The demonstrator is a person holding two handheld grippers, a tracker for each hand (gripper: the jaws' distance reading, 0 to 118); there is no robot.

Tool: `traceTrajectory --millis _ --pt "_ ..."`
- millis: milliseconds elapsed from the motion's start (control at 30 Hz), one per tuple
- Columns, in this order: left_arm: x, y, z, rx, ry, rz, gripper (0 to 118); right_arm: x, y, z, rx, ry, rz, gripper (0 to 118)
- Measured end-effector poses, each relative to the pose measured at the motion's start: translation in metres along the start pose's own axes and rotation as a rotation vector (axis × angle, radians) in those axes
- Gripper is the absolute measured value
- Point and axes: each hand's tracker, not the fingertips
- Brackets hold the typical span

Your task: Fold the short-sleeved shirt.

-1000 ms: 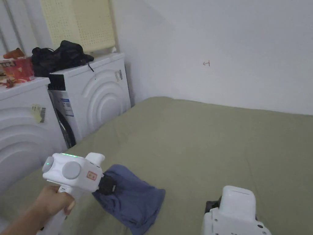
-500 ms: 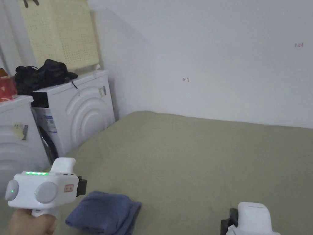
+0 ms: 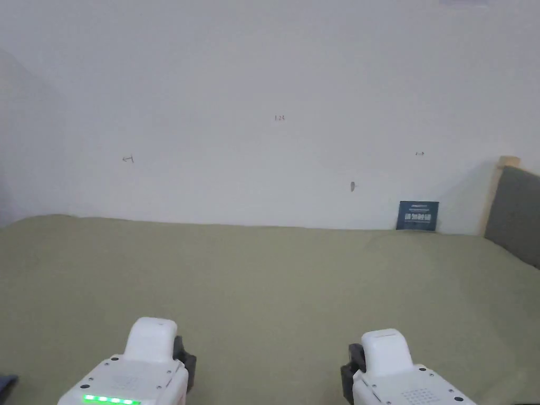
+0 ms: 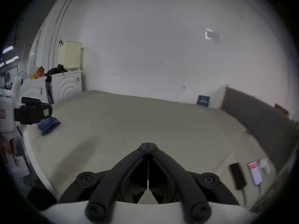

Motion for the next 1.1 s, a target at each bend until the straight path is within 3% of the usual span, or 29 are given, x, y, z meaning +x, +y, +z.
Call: traceTrajectory --millis 167,333,467,500,533,567,600,633,667,700,867,1100 --pt "0.032 -0.001 0.013 0.030 0.018 -0.037 9 0.036 -0.009 0.023 0.021 -0.089 -0.014 0" --pt "0.025 0.004 0.025 0.059 -0.008 -0.007 9 0.054 -0.012 0.030 -0.004 -0.138 -0.148 0" --pt "0.018 0.017 0.029 0.078 -0.002 -0.003 9 0.058 0.004 0.033 0.019 -0.165 -0.151 0" --pt "0.014 0.022 0.031 0.091 0.002 0.006 11 0.060 0.010 0.034 0.050 -0.173 -0.151 0" --pt "0.012 0.030 0.031 0.112 0.012 0.022 32 0.061 0.017 0.036 0.079 -0.179 -0.155 1" --pt "0.006 0.035 0.033 0.127 0.008 0.025 60 0.064 0.023 0.038 0.112 -0.170 -0.166 6" --pt "0.002 0.039 0.033 0.131 0.007 0.018 89 0.066 0.027 0.040 0.139 -0.169 -0.172 21" --pt "-0.001 0.042 0.035 0.139 0.021 0.009 116 0.069 0.032 0.041 0.159 -0.155 -0.180 64" --pt "-0.001 0.046 0.036 0.149 0.041 -0.007 118 0.072 0.035 0.039 0.150 -0.145 -0.176 102" --pt "-0.004 0.046 0.039 0.173 0.054 -0.018 118 0.074 0.039 0.035 0.127 -0.139 -0.172 118" --pt "-0.020 0.049 0.046 0.199 0.100 -0.002 118 0.070 0.005 0.038 0.125 -0.175 -0.142 118" --pt "-0.038 0.048 0.040 0.171 0.118 0.099 118 0.067 0.030 0.039 0.137 -0.164 -0.196 118"
